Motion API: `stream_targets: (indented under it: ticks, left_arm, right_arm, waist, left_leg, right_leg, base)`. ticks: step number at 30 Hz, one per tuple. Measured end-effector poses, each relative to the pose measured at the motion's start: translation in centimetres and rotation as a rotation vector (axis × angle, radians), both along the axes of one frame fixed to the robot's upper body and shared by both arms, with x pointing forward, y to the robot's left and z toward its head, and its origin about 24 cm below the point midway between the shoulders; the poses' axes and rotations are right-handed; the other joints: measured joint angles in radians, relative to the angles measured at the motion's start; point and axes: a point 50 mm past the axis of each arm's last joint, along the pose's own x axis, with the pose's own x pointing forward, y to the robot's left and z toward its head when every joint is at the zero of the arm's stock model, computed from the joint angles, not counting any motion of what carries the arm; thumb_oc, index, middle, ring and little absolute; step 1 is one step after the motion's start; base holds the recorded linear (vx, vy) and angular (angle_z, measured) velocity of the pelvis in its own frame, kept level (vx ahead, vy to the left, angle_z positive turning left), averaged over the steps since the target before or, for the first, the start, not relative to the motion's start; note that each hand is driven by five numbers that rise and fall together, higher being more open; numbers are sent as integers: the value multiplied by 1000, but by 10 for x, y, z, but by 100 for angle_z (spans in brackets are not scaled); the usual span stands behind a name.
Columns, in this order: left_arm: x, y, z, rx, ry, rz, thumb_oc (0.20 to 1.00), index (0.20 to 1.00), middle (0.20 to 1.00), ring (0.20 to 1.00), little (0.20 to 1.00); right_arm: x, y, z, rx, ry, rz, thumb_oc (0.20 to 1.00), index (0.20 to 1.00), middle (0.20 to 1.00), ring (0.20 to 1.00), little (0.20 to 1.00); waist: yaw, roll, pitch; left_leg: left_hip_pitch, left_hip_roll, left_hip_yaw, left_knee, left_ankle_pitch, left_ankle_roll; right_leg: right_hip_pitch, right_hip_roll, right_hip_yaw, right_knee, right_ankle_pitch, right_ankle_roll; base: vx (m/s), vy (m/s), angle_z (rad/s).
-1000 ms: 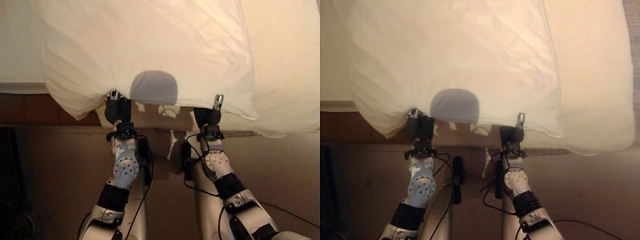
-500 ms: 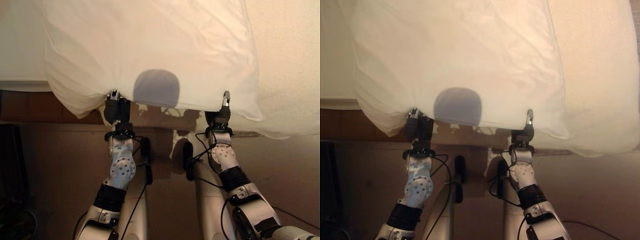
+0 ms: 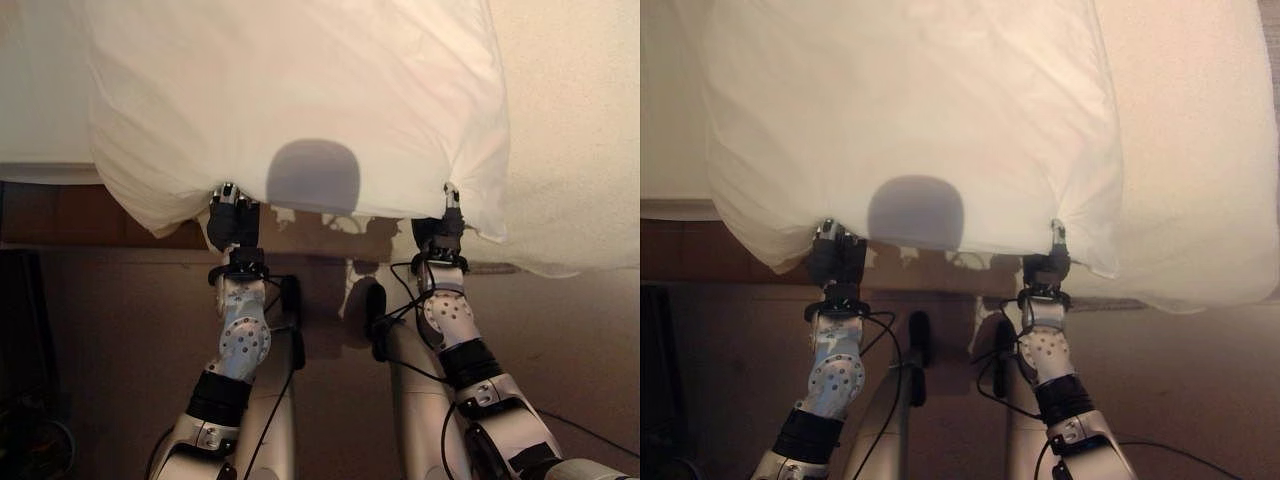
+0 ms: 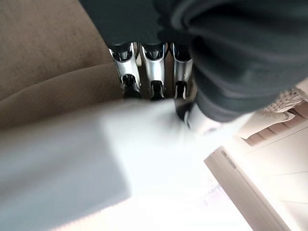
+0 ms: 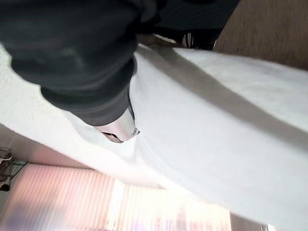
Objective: Make the bed
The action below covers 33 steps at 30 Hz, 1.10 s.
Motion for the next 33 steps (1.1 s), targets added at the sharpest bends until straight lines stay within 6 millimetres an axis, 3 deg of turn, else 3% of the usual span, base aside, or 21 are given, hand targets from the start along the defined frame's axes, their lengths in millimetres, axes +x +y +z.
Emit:
stream_targets:
  ticks: [7,16,27,33]
  left_arm:
    - [-8,19,-23,-35,77,78,1000,1000,1000,1000,1000]
    - [-5,17,-64,-113,211,50,1000,1000,1000,1000,1000]
    - [1,-19,-91,-62,304,-158,1000,1000,1000,1000,1000]
    - [6,-26,-84,-76,251,-220,1000,1000,1000,1000,1000]
  right_arm:
    - [-12,-2,8,18,-89,-13,200,200,200,200,200]
    - [-24,3,12,3,-168,17,200,200,200,200,200]
    - [-30,12,11,-15,-200,55,200,200,200,200,200]
    - [-30,20,11,-26,-208,89,200,200,200,200,200]
  waist:
    - [2,0,0]
    - [-1,0,0]
    - [-7,-2,-1]
    - [-31,-8,-3]
  left_leg:
    - [5,-1,2,-6,0,0]
    - [14,0,11,-14,1,1]
    - [16,0,14,-12,0,2]
    - [16,0,17,-11,-2,4]
  right_leg:
    - [0,0,2,0,0,0]
    - [4,1,9,-7,0,1]
    - [10,4,16,-16,3,4]
    - [12,5,20,-22,6,9]
  base:
    - [0,0,0]
    - [0,-2,-1]
    - [0,0,0]
    - [0,-2,-1]
